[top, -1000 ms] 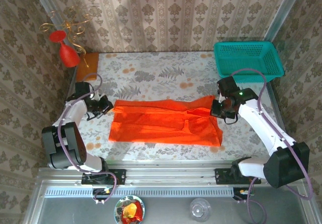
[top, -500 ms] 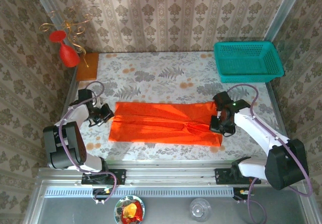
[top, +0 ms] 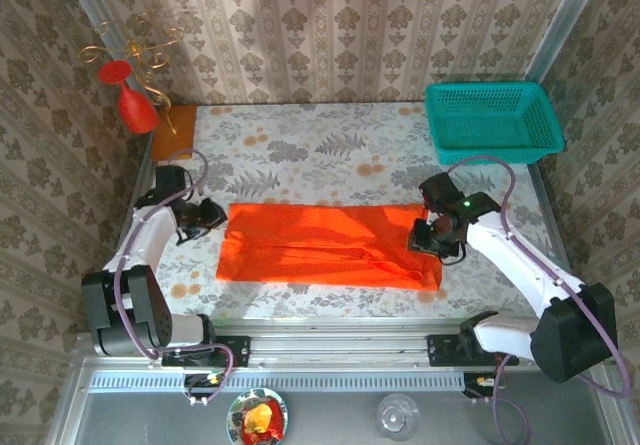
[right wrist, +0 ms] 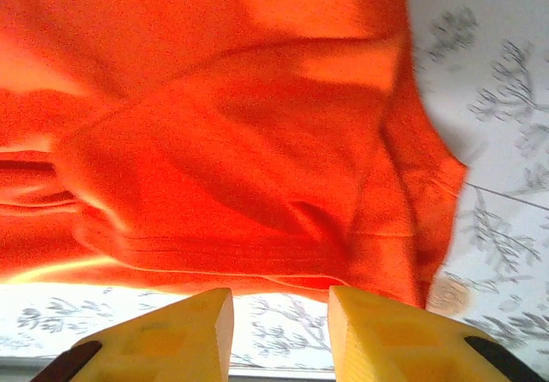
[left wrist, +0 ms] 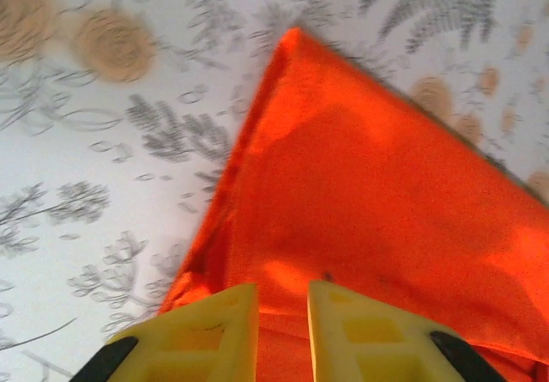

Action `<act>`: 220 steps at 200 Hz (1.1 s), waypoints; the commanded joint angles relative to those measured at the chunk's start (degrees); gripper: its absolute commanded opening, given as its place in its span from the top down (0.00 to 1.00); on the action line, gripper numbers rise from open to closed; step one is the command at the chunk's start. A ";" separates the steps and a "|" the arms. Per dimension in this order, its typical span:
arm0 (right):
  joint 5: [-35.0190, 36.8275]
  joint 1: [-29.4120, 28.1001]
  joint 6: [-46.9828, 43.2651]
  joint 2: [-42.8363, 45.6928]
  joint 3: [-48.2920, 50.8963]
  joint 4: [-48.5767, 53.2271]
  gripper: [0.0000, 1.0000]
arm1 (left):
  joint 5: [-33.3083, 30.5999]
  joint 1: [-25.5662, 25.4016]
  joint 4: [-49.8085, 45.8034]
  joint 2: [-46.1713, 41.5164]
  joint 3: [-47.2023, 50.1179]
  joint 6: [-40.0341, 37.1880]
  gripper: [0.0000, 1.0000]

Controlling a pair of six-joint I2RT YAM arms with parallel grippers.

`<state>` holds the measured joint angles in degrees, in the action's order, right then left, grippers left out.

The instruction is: Fold the inside-out t-shirt

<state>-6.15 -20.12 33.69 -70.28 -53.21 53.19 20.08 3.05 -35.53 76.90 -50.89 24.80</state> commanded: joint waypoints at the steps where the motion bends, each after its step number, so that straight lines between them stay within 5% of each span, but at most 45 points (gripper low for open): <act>1: -5.78 -2.20 2.28 -3.74 -1.78 -5.46 0.64 | -1.10 -4.16 -3.08 2.03 -2.95 -0.50 0.81; 47: -12.65 -3.74 3.89 -15.81 -1.42 -17.96 0.64 | -1.66 -7.84 -0.92 11.35 -1.99 -0.10 0.85; 100: -0.79 -1.77 4.89 -22.99 1.92 -15.63 0.60 | -6.63 -3.42 1.25 14.58 4.63 -0.45 0.85; 132: -1.18 -1.64 3.21 -19.33 0.24 -14.84 0.60 | -5.63 -3.39 2.10 14.42 5.29 -0.72 0.85; 171: 3.08 3.95 -2.14 -16.94 -5.46 -11.89 0.60 | -5.73 -3.45 2.17 14.51 4.84 -0.87 0.85; 220: 4.55 11.36 -10.53 -24.62 -14.36 -9.05 0.53 | -5.57 -3.49 2.15 14.86 4.51 -1.02 0.85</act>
<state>-3.90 -10.46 28.93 -90.04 -63.42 40.14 16.67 -0.64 -33.63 90.74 -47.37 24.82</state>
